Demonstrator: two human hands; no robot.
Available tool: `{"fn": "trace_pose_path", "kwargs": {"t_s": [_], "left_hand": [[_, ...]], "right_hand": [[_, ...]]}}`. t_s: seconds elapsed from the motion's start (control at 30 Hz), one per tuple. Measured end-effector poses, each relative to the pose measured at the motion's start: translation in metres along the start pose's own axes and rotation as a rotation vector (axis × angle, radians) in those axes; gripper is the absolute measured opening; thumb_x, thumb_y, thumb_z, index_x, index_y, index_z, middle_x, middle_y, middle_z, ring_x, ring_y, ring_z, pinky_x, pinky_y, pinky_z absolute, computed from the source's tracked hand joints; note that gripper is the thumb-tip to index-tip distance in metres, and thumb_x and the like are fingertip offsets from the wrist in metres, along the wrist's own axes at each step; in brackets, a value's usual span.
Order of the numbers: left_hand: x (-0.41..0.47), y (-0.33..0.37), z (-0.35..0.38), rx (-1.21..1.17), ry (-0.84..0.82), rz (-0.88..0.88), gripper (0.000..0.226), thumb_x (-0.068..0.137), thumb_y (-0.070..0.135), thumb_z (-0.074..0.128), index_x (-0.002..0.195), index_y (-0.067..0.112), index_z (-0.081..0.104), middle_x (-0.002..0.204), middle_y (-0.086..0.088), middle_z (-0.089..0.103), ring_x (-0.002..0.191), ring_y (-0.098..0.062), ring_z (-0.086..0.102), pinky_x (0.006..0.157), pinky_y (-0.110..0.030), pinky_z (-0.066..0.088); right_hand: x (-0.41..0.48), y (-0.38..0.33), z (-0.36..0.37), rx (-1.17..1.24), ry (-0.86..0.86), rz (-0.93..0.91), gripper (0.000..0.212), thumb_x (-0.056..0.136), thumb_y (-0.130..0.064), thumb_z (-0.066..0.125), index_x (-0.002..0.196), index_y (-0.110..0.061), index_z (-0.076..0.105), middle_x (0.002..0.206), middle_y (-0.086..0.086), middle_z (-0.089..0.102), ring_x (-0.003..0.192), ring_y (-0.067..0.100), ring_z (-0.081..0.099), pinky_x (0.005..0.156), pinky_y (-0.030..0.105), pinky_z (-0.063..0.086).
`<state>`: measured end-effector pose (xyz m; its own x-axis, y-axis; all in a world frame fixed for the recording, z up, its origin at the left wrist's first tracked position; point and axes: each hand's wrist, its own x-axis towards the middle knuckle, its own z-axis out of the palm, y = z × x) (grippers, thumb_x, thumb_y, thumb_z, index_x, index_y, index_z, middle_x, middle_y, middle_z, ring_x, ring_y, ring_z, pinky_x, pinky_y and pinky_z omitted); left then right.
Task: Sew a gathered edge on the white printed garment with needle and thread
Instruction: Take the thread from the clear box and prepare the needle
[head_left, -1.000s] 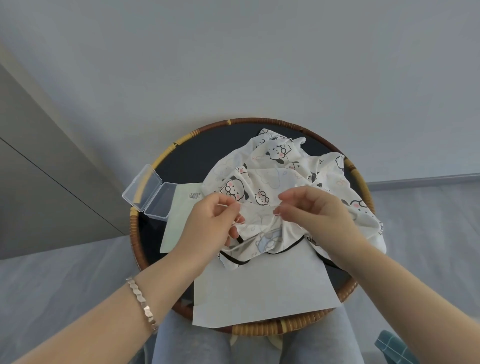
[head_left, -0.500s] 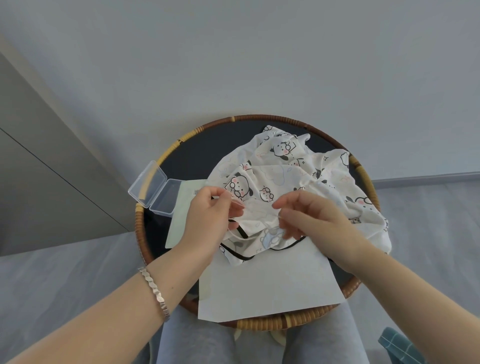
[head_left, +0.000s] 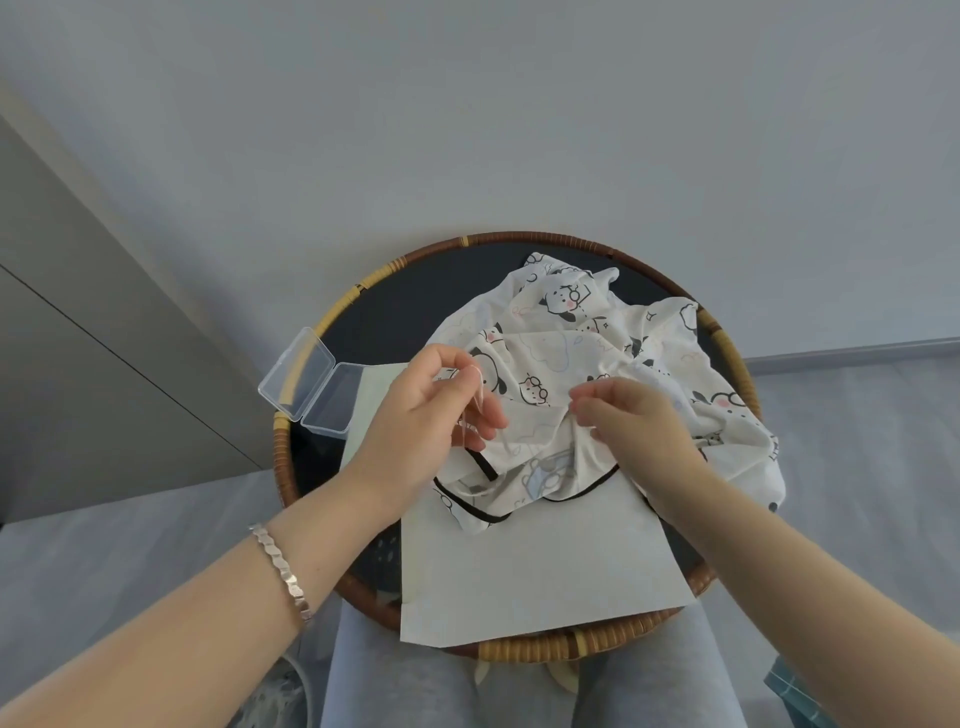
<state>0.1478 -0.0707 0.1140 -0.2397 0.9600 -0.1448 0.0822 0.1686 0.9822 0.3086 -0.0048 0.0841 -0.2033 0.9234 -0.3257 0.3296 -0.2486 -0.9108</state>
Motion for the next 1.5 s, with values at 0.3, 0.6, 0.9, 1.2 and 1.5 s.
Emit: {"fn": "trace_pose_path", "kwargs": {"t_s": [0.3,0.6,0.9,1.2,1.5], "left_hand": [[0.003,-0.001,-0.003,-0.427,-0.026,-0.029,0.025,0.097,0.008,0.033,0.076,0.014,0.045,0.051,0.003,0.034,0.050,-0.010,0.034,0.050,-0.020,0.044],[0.004,-0.002,0.000,-0.564,-0.049,-0.100,0.028,0.096,0.010,0.034,0.071,0.016,0.044,0.050,0.004,0.031,0.048,-0.010,0.031,0.049,-0.022,0.039],[0.003,-0.005,0.001,-0.448,-0.139,-0.124,0.026,0.097,0.011,0.034,0.074,0.014,0.048,0.050,0.003,0.033,0.048,-0.010,0.032,0.054,-0.026,0.036],[0.004,-0.004,0.000,-0.291,-0.186,-0.093,0.023,0.097,0.008,0.035,0.078,0.012,0.047,0.051,0.003,0.033,0.050,-0.012,0.031,0.053,-0.026,0.034],[0.000,-0.008,0.000,-0.163,-0.220,-0.079,0.020,0.096,0.007,0.037,0.080,0.010,0.048,0.052,0.003,0.035,0.050,-0.010,0.034,0.050,-0.018,0.040]], "right_hand": [[-0.018,-0.008,0.017,0.381,-0.266,0.316,0.016,0.087,-0.020,0.060,0.077,-0.009,0.066,0.060,-0.001,0.055,0.051,0.010,0.044,0.046,0.017,0.036],[-0.025,-0.007,0.017,0.072,-0.164,-0.292,0.017,0.082,-0.010,0.066,0.077,-0.026,0.068,0.057,-0.017,0.051,0.052,0.000,0.042,0.051,0.009,0.036],[-0.023,-0.006,0.023,-0.181,-0.208,-0.456,0.010,0.081,-0.028,0.067,0.079,-0.038,0.065,0.074,-0.013,0.050,0.059,0.003,0.043,0.061,0.013,0.037],[-0.023,-0.006,0.020,0.026,-0.273,-0.324,0.023,0.074,-0.017,0.075,0.084,-0.034,0.062,0.069,-0.023,0.064,0.071,-0.003,0.058,0.071,0.018,0.046],[-0.027,-0.004,0.024,-0.029,-0.272,-0.336,0.017,0.077,-0.006,0.070,0.079,-0.023,0.066,0.063,-0.008,0.063,0.048,-0.002,0.051,0.051,0.009,0.036]]}}
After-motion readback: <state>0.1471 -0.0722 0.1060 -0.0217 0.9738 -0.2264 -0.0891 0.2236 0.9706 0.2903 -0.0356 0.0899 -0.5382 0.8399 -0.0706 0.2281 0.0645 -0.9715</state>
